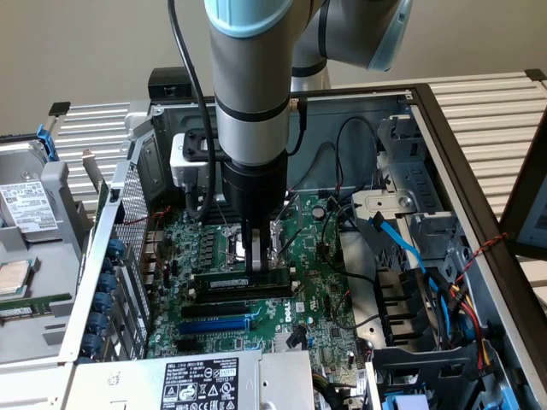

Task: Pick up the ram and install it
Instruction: 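Insert the ram into the slot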

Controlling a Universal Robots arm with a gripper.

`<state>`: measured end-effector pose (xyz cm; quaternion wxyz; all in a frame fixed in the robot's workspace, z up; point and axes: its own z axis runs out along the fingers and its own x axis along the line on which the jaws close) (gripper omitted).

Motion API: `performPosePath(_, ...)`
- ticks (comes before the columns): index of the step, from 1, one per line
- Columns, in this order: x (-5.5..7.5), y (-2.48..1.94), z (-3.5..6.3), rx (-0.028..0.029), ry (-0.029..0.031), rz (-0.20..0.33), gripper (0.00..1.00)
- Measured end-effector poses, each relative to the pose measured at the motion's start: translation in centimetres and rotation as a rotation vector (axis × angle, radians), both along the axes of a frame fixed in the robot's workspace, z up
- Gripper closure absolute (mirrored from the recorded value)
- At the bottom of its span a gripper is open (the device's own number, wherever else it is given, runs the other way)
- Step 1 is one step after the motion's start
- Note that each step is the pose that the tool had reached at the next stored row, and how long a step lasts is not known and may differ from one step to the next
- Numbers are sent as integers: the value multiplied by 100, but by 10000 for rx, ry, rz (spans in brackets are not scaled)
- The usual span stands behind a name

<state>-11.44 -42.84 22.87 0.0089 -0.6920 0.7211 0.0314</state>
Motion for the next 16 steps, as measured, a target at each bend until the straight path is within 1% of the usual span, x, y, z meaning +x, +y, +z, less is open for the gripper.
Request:
performPosePath(10,0,-1,-13,-2,1,-3,87)
performPosePath(16,0,-4,-12,0,4,-107,87)
